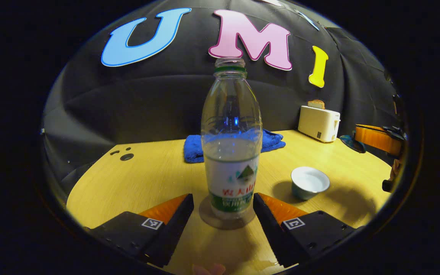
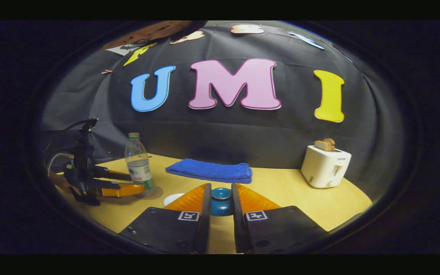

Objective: Open the teacup lid with one hand, grasp the water bottle and pour water into the teacup with the other hand; after pouring, place the water bottle on the coaster and then close the teacup lid.

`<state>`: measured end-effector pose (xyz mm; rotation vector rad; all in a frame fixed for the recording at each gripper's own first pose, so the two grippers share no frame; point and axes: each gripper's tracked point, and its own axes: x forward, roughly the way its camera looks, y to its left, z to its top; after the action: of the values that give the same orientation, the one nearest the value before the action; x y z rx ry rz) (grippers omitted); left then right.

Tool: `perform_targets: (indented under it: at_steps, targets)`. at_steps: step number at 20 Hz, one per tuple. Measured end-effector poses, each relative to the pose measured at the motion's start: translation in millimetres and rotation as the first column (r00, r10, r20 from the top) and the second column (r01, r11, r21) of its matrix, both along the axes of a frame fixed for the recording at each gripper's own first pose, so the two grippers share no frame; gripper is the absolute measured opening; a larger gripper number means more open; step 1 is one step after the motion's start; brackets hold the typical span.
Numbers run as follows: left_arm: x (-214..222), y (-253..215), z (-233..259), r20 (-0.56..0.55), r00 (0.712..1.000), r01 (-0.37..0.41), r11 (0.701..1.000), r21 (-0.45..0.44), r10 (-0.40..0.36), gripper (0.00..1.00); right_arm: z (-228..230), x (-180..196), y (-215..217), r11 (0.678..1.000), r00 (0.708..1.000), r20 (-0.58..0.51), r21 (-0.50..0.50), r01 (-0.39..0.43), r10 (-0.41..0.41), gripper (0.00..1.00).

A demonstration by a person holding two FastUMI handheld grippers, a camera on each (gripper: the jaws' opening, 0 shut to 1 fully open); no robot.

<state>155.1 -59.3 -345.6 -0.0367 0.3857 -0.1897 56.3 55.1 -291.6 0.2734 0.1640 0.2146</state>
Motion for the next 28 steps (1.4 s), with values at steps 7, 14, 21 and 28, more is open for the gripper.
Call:
perform_targets:
  at_steps: [7,14,21,28]
  targets:
    - [-45.0,7.1,9.1,-0.008,0.998,-0.059,0.997,-0.053,0.059,0.98,-13.8,21.6,59.9,0.996,0.996,-0.017,0.015,-0.086,0.086,0.29]
    - [-63.2,15.0,17.1,-0.008,0.996,-0.087,0.992,-0.089,0.087,0.95,-41.4,28.7,78.5,0.994,0.991,-0.070,0.002,-0.111,0.111,0.27]
    - [-64.8,23.9,25.3,0.019,0.996,-0.081,0.995,-0.064,0.082,0.95,-50.4,32.2,83.4,0.995,0.989,-0.105,0.001,-0.103,0.103,0.24]
    - [-69.2,19.3,54.9,0.047,0.991,-0.122,0.992,-0.042,0.124,0.95,-30.2,30.5,68.0,0.999,0.993,-0.106,0.001,-0.043,0.043,0.99]
